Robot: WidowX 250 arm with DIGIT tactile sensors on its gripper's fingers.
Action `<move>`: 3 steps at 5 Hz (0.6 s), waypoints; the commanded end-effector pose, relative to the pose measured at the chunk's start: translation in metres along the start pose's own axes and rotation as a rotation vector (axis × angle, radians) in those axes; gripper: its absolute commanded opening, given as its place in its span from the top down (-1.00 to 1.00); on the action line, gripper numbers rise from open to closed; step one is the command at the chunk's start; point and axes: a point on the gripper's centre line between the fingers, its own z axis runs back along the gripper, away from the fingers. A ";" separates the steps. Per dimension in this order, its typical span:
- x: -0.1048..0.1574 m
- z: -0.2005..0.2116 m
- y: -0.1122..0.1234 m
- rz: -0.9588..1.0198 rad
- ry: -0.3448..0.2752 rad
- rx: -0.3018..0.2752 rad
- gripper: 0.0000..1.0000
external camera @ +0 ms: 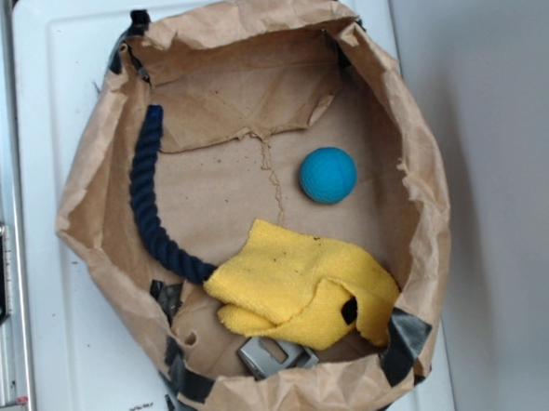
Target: Grab the blue ball.
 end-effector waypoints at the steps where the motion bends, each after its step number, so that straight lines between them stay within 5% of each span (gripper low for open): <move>1: 0.000 0.000 0.000 0.000 0.000 0.000 -1.00; 3: 0.081 -0.027 0.018 0.139 -0.056 0.039 -1.00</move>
